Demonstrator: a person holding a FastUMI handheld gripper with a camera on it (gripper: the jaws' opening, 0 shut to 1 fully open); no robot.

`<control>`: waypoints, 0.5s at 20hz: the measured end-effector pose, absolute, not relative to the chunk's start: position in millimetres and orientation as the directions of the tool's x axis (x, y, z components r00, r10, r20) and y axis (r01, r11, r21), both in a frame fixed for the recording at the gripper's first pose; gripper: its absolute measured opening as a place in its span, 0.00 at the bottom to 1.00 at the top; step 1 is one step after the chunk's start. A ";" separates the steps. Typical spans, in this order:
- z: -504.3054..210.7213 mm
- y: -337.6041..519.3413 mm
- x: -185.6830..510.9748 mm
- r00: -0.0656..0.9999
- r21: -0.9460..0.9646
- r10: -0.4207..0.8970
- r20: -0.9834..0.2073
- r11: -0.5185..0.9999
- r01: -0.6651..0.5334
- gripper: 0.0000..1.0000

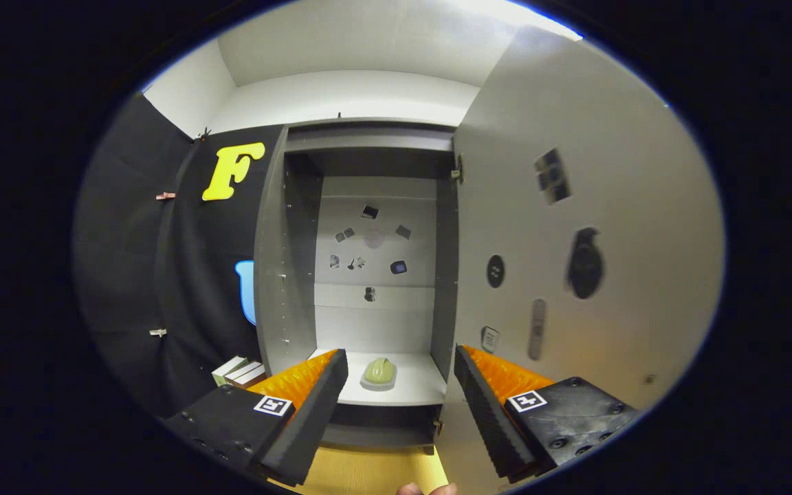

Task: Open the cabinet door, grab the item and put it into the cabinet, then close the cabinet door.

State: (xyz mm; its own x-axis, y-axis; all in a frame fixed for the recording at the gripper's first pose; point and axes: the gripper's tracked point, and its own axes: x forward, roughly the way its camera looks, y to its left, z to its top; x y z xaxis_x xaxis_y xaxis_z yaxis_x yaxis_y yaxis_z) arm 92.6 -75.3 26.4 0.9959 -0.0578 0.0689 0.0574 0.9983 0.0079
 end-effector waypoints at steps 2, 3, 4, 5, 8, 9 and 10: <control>28.5 -88.0 65.4 0.995 0.021 -0.071 0.072 0.997 0.070 0.98; 30.7 -96.4 53.2 0.994 0.024 -0.082 0.078 0.996 0.080 0.98; 32.2 -103.8 40.8 0.993 0.024 -0.091 0.081 0.996 0.089 0.98; 32.5 -112.0 29.9 0.991 0.019 -0.102 0.083 0.995 0.101 0.98; 27.6 -125.6 -6.2 0.993 0.018 -0.103 0.065 0.995 0.102 0.97; 25.5 -128.7 -16.4 0.993 0.015 -0.094 0.064 0.995 0.094 0.97; 23.5 -131.3 -24.6 0.994 0.010 -0.089 0.061 0.996 0.089 0.96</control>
